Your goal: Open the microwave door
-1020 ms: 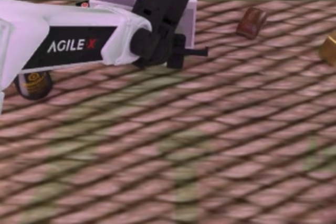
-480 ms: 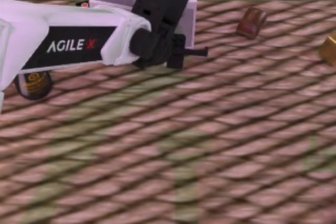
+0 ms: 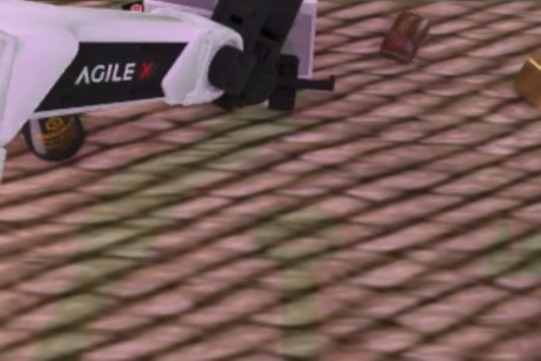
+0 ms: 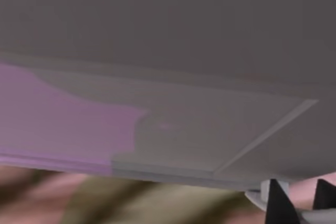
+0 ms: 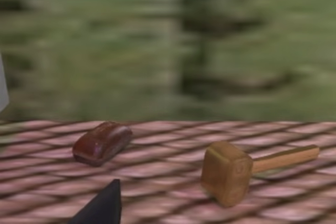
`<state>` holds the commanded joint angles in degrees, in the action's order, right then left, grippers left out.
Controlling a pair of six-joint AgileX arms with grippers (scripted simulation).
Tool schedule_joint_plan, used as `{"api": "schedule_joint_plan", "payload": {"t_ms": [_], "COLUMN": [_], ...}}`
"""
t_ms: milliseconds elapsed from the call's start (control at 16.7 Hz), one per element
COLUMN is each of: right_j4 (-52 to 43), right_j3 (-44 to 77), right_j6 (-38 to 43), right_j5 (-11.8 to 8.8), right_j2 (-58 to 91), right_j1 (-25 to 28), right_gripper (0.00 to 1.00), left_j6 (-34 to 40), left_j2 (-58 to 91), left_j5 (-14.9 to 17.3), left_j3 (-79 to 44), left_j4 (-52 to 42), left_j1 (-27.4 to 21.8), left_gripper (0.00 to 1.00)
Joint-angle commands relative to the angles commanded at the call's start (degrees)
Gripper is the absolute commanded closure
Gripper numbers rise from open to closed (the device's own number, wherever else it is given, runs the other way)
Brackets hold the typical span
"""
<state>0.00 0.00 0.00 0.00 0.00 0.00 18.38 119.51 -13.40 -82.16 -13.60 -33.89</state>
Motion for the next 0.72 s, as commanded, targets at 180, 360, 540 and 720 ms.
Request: {"api": "schedule_joint_plan", "payload": {"t_ms": [180,360,540,720], "right_j4": [0.0,0.0,0.0,0.0], "right_j3": [0.0,0.0,0.0,0.0], "right_j6": [0.0,0.0,0.0,0.0], "right_j5": [0.0,0.0,0.0,0.0], "right_j2": [0.0,0.0,0.0,0.0], "right_j1": [0.0,0.0,0.0,0.0], "right_gripper": [0.00,0.00,0.00,0.00], "left_j6": [0.0,-0.3,-1.9,-3.5], "left_j2": [0.0,-0.1,-1.6,-2.4], "left_j5": [0.0,0.7,1.8,2.8], "left_j3": [0.0,0.5,2.2,3.8], "left_j4": [0.0,0.2,1.4,2.2], "left_j1": [0.0,-0.3,0.3,0.8], "left_gripper": [1.00,1.00,1.00,1.00]}}
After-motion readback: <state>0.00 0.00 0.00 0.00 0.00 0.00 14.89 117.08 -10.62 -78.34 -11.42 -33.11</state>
